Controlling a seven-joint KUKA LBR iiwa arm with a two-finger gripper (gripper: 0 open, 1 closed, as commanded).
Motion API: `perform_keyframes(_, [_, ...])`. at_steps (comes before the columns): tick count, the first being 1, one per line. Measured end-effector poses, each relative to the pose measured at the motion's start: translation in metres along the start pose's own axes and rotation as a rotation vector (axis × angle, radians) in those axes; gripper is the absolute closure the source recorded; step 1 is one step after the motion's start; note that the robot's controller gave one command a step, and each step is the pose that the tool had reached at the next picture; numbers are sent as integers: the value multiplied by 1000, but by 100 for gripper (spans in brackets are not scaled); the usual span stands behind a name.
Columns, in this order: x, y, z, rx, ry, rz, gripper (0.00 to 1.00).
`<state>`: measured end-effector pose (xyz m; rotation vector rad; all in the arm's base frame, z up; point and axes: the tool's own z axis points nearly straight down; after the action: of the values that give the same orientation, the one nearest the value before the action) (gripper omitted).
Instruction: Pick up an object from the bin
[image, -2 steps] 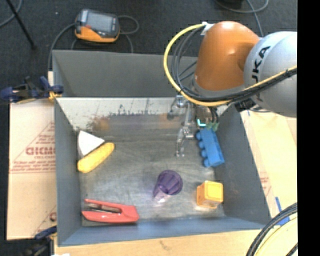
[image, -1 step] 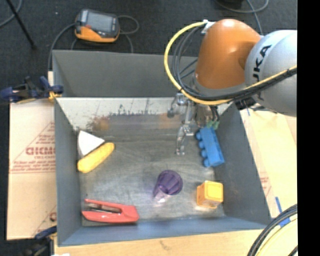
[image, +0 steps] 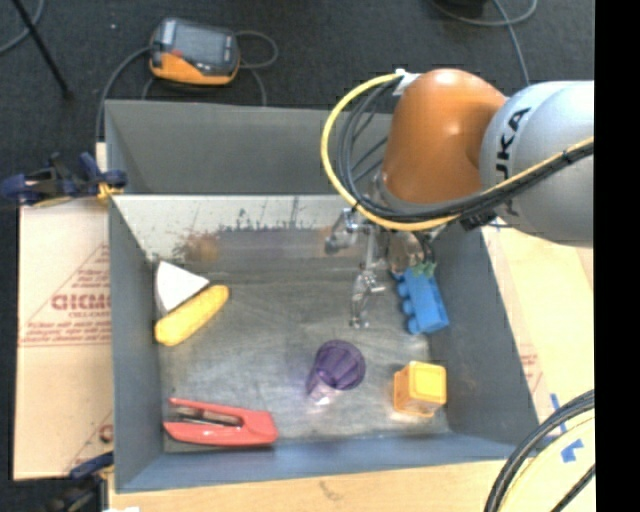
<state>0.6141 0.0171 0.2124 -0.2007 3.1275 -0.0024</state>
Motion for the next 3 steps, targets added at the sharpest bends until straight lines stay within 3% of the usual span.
perform_keyframes(1, [14,13,57,-2,-1,-37,0])
perform_keyframes(2, [63,27,127,-4,4,-354,100])
perform_keyframes(3, [63,27,127,-4,4,-354,100])
